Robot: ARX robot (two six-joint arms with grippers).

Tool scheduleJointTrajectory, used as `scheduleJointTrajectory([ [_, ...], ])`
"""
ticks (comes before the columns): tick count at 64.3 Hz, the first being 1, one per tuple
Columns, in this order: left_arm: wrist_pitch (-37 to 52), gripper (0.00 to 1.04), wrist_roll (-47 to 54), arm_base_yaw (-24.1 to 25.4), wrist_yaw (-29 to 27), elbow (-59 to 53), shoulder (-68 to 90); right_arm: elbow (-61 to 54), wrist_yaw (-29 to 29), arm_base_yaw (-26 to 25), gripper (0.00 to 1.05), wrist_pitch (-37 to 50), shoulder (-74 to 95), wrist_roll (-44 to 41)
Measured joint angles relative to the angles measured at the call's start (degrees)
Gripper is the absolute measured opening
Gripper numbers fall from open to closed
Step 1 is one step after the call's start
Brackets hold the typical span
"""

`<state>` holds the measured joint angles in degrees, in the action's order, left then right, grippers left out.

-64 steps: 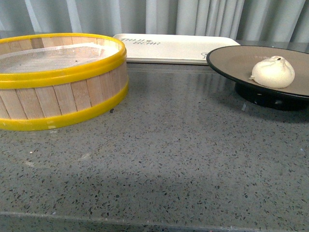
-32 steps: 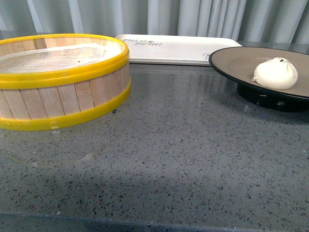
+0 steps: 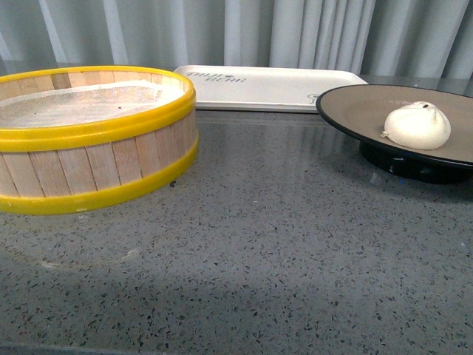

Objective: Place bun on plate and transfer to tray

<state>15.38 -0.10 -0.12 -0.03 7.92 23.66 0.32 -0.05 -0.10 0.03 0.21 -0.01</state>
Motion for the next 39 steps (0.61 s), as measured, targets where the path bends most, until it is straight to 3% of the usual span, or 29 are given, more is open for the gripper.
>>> scheduleJointTrajectory([
  [39, -4.15, 0.04, -0.02, 0.0, 0.02, -5.35, -9.79, 0.0, 0.0, 0.0, 0.96, 0.0, 0.0, 0.0],
])
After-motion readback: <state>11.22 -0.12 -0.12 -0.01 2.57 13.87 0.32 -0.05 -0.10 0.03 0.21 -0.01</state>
